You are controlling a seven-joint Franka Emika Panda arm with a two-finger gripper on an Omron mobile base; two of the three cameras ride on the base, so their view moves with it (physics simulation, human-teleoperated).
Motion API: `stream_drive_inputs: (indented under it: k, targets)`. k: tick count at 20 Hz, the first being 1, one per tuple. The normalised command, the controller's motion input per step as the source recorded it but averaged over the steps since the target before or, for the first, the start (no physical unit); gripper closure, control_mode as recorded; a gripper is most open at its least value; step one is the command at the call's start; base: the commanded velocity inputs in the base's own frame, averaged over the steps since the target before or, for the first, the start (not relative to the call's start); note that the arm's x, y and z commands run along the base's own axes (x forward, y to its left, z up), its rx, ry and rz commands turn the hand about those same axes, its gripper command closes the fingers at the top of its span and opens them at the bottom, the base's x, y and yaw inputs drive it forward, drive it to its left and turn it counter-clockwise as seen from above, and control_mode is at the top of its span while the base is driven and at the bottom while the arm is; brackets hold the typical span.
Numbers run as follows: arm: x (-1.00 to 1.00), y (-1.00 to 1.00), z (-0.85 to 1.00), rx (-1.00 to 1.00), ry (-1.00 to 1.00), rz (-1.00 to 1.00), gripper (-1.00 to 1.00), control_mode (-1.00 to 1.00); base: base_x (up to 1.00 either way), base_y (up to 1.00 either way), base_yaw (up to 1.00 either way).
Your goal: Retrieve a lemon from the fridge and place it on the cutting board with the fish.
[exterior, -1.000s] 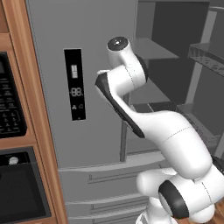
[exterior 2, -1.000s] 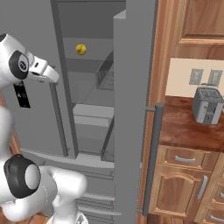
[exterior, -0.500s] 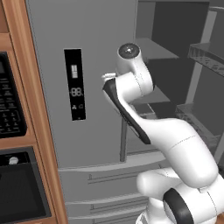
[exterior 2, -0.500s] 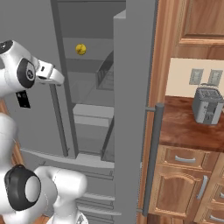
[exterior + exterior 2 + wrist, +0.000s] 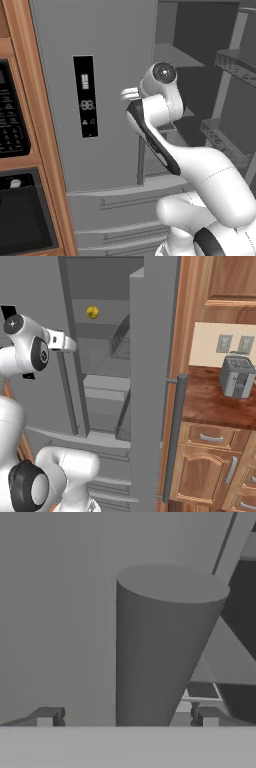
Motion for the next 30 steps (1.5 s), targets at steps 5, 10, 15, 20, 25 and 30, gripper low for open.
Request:
stream_drive_inputs:
  k: [5,10,15,20,25,30]
  targets:
    - [0.27,0.0,-0.09,0.0,-0.27,0.16,1.0,-1.0,0.0,0.0,0.0]
    - [0.1,0.0,-0.01,0.0,-0.18,0.07,1.0,-1.0,0.0,0.0,0.0]
    - [0.0,0.03,0.0,0.0,0.0,-0.05,1.0,-1.0,0.0,0.0,0.0]
    - [-0.09,0.15,0.03,-0.01,-0.03,-0.08,1.0,-1.0,0.0,0.0,0.0]
    - [-0.38,0.18,0.04,0.0,-0.03,-0.12,1.0,-1.0,0.0,0.0,0.0]
    - [-0.65,0.27,0.0,0.0,-0.06,-0.11,1.0,-1.0,0.0,0.0,0.0]
